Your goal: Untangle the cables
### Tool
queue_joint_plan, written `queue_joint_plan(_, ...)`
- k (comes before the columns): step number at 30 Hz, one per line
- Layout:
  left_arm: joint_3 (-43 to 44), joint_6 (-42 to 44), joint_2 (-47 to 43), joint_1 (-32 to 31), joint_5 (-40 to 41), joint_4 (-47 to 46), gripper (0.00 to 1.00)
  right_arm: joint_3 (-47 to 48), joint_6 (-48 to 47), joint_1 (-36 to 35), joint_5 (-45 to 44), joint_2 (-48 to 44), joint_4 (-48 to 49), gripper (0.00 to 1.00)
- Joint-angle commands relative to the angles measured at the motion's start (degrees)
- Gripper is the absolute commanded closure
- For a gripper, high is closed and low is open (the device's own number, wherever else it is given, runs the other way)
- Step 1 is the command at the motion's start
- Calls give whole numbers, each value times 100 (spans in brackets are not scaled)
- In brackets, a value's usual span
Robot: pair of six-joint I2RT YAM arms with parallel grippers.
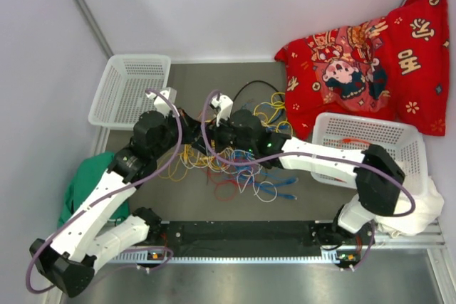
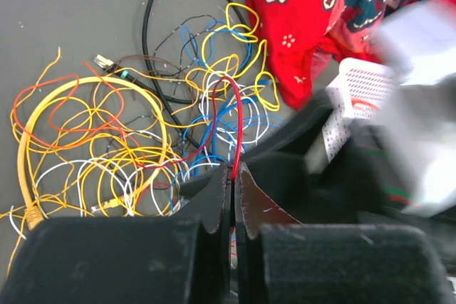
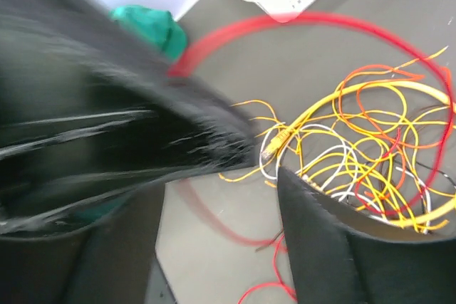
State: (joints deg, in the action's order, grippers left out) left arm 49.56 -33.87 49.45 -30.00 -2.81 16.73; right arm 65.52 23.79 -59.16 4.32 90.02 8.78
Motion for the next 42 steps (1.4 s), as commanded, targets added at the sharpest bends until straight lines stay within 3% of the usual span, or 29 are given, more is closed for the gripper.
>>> queue_joint_plan(1, -8, -102, -216, -6, -176, -206, 100, 163, 178, -70, -308, 446, 801, 56)
queue_joint_plan(3, 27, -85, -252, -6, -37, -40, 100, 76, 214, -87, -414, 246, 862, 78)
queue_joint_plan(4, 36, -59, -295, -6, 51, 40, 100, -55, 170, -96, -606, 114, 828, 99)
queue_joint_plan(5, 54, -50, -313, -6, 174, 119, 100, -91, 144, -105, -868, -70, 723, 100)
queue_joint_plan(6, 71, -15, -322, 3, 228, 233, 78, -118, 109, -114, -984, -420, 600, 100)
queue_joint_plan(8, 62, 12, -392, 3, 763, 418, 52, -66, -23, -105, -1378, -835, -21, 100)
queue_joint_plan(9, 71, 3, -401, 3, 921, 497, 33, -4, -76, -105, -1511, -1019, -303, 100)
queue_joint_plan(10, 63, -93, -410, 3, 1288, 672, 25, 188, -233, -114, -1652, -1404, -559, 100)
queue_joint_plan(13, 10, -251, -463, 3, 1695, 752, 13, 897, -715, -105, -2179, -1951, -1649, 100)
queue_joint_plan(18, -227, -480, -550, 11, 1881, 595, 7, 2820, -1482, -105, -3154, -2050, -3430, 100)
queue_joint_plan(24, -596, -560, -708, 3, 1293, 113, 10, 3959, -2509, -79, -4552, -2190, -3805, 100)
queue_joint_plan(30, -843, -603, -648, 3, 949, -135, 14, 4092, -3143, 35, -5545, -2550, -3480, 100)
queue_joint_plan(34, -887, -647, -533, 11, 835, -117, 15, 3768, -3896, 246, -6494, -2910, -2473, 100)
queue_joint_plan(36, -939, -674, -542, 3, 747, -205, 14, 3723, -4014, 404, -6461, -3208, -2276, 100)
queue_joint_plan(40, -1264, -796, -595, 3, 46, -1082, 7, 4091, -3953, 484, -6391, -3202, -2520, 100)
queue_joint_plan(42, -1571, -945, -542, -6, -552, -2144, 1, 4232, -3577, 484, -6347, -3140, -3047, 100)
